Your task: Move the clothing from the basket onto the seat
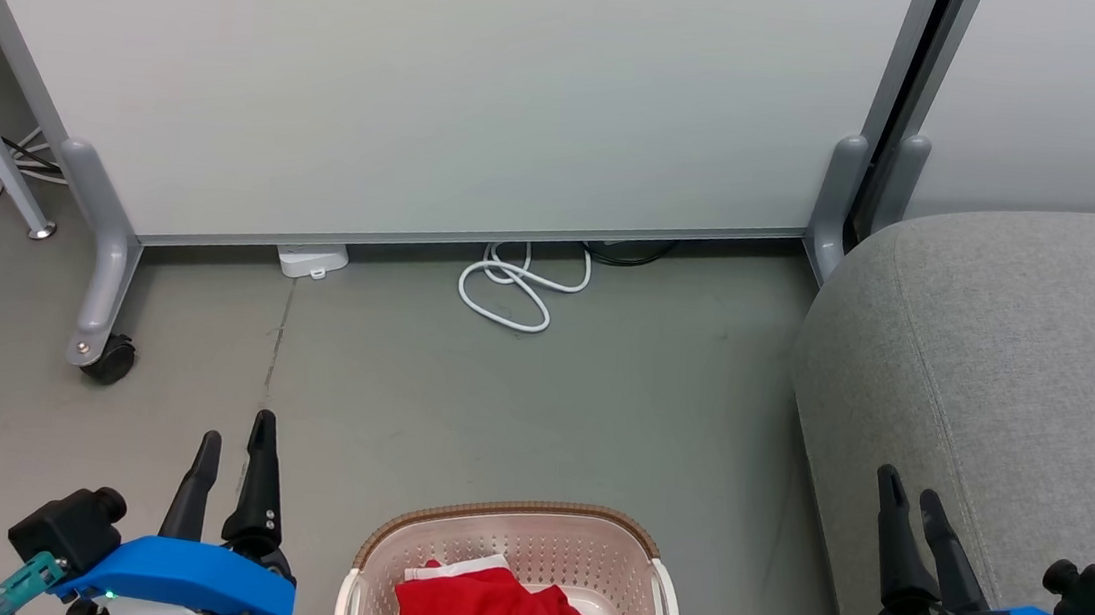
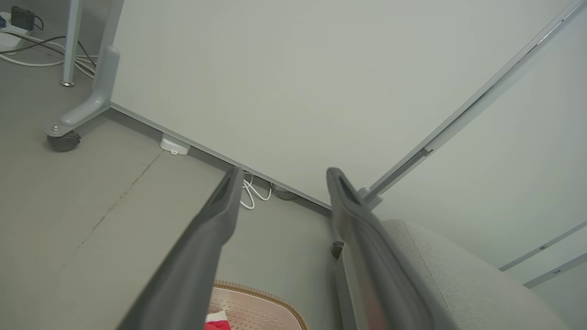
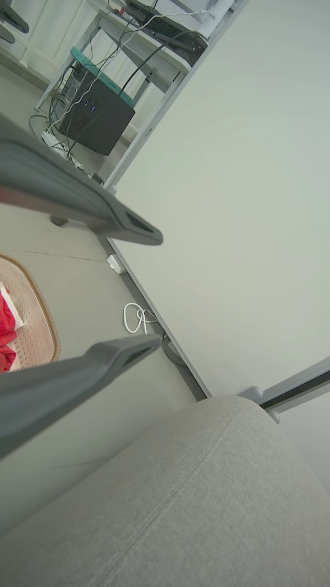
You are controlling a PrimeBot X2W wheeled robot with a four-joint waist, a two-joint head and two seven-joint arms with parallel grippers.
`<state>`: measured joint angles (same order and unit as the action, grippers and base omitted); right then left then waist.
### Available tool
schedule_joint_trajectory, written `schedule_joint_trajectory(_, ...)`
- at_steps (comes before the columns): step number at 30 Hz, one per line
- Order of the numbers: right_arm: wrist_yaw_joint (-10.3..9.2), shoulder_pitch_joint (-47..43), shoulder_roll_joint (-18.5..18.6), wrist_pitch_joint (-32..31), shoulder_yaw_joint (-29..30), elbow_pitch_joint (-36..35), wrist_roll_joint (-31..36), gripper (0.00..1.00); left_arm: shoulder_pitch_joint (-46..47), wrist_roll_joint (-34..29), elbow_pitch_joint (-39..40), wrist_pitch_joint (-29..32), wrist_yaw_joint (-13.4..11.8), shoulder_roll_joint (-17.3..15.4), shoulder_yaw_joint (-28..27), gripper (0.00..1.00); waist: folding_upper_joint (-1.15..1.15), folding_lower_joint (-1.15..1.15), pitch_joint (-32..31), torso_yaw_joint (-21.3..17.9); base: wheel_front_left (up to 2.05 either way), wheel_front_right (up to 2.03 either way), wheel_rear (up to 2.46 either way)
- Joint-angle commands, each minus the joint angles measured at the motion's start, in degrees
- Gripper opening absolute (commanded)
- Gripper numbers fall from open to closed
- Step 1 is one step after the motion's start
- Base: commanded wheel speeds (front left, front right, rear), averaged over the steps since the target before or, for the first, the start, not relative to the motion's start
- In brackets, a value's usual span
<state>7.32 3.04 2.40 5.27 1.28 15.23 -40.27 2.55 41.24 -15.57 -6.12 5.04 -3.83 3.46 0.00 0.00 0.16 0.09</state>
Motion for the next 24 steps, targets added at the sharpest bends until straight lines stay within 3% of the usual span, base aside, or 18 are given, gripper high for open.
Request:
schedule_joint_trajectory(1,0.16,1.1,0.4,0.7,-0.2,-0.6,1.7,1.00,1.2,-1.6,0.5,-0.5,-0.2,-0.5,0.3,1.00,0.00,0.00,0.0,0.0,0.00,0.00,0.00)
schedule_joint_trajectory(24,0.17,1.2,0.5,3.1,-0.9,-0.1,15.1,1.00,1.0,-14.1,-0.4,-3.8,0.5,-0.7,1.6,1.00,0.00,0.00,0.0,0.0,0.00,0.00,0.00)
